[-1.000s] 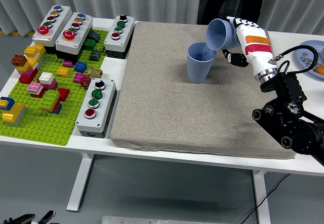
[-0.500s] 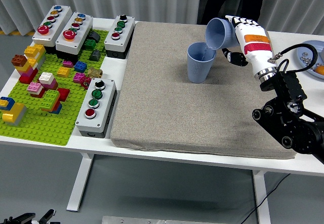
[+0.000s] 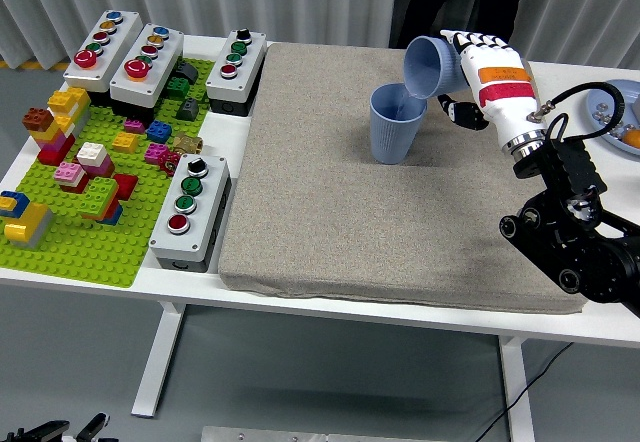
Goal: Pick cup pour cup place
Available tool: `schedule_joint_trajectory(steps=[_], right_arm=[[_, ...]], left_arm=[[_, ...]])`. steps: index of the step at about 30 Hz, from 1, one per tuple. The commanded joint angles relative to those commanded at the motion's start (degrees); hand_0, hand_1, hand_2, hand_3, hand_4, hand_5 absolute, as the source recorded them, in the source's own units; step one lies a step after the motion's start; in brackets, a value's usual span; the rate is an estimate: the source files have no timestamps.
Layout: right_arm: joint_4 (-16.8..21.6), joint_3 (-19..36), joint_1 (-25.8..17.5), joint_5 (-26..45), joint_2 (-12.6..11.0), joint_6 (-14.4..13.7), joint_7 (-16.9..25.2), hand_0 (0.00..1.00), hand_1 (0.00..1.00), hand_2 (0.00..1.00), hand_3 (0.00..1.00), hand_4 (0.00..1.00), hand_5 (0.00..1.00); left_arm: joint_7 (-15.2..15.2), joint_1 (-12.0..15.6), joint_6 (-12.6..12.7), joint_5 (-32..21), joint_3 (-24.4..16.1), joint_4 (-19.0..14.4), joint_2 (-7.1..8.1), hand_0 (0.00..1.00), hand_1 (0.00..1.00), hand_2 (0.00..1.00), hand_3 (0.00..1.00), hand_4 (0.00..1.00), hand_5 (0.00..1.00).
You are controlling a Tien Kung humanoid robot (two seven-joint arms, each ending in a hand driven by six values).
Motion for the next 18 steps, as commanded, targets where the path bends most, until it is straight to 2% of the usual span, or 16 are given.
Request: schedule_joint_trajectory(steps=[18], right_arm=[[0.09, -1.66, 0.48, -1.58, -0.44, 0.0, -1.22, 0.762, 0.654, 0.541, 0.576, 0.621, 0.002]], left_arm=[[0.08, 0.33, 0.0, 0.23, -0.12, 0.0, 0.06, 0.764, 0.78, 0.825, 0.72, 0.508, 0.988]])
